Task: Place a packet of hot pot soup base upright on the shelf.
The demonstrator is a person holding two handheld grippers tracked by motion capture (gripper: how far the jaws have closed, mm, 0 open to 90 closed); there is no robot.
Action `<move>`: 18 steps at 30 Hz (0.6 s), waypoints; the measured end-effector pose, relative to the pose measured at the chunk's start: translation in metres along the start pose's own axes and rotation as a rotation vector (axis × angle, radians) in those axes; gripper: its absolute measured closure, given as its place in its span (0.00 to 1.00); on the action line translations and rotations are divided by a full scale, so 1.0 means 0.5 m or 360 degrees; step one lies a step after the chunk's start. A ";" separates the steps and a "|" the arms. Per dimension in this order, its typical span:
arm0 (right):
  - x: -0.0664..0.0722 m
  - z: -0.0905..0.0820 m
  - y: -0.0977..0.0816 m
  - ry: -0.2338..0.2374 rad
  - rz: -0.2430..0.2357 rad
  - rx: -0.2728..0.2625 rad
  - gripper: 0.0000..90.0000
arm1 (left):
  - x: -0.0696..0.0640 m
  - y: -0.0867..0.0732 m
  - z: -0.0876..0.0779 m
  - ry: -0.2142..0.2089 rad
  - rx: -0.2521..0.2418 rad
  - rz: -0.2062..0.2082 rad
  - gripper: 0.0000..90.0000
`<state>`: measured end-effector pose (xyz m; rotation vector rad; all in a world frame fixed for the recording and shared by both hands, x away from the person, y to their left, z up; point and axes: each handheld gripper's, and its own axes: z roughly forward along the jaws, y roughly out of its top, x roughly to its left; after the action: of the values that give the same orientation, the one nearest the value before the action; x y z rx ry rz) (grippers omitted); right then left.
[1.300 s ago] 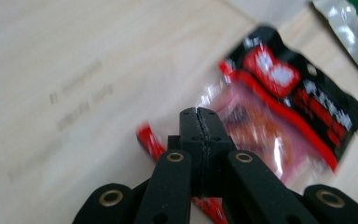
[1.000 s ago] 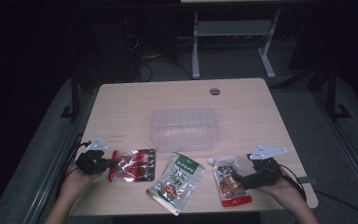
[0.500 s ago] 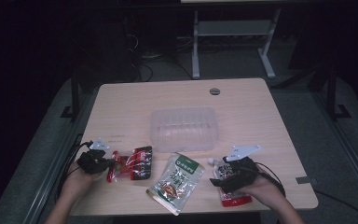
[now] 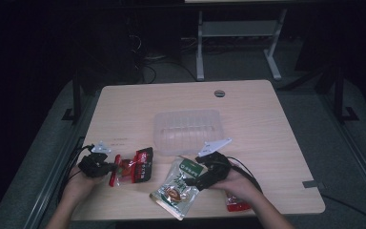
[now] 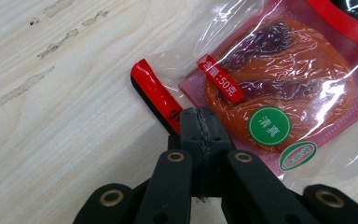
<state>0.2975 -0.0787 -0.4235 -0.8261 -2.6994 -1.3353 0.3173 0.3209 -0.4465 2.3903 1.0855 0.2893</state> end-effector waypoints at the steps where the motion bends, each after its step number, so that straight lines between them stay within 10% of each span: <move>1: 0.000 0.010 0.007 0.0013 0.0003 0.0008 0.13 | 0.000 0.000 0.000 -0.0002 0.0001 0.0000 1.00; 18: 0.005 0.136 0.077 0.0254 0.0073 -0.0001 0.37 | 0.008 -0.004 0.000 -0.0036 -0.0023 -0.0035 1.00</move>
<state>0.3276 -0.0077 -0.4377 -0.7422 -2.5439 -1.3319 0.3187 0.3247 -0.4475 2.3618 1.0953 0.2606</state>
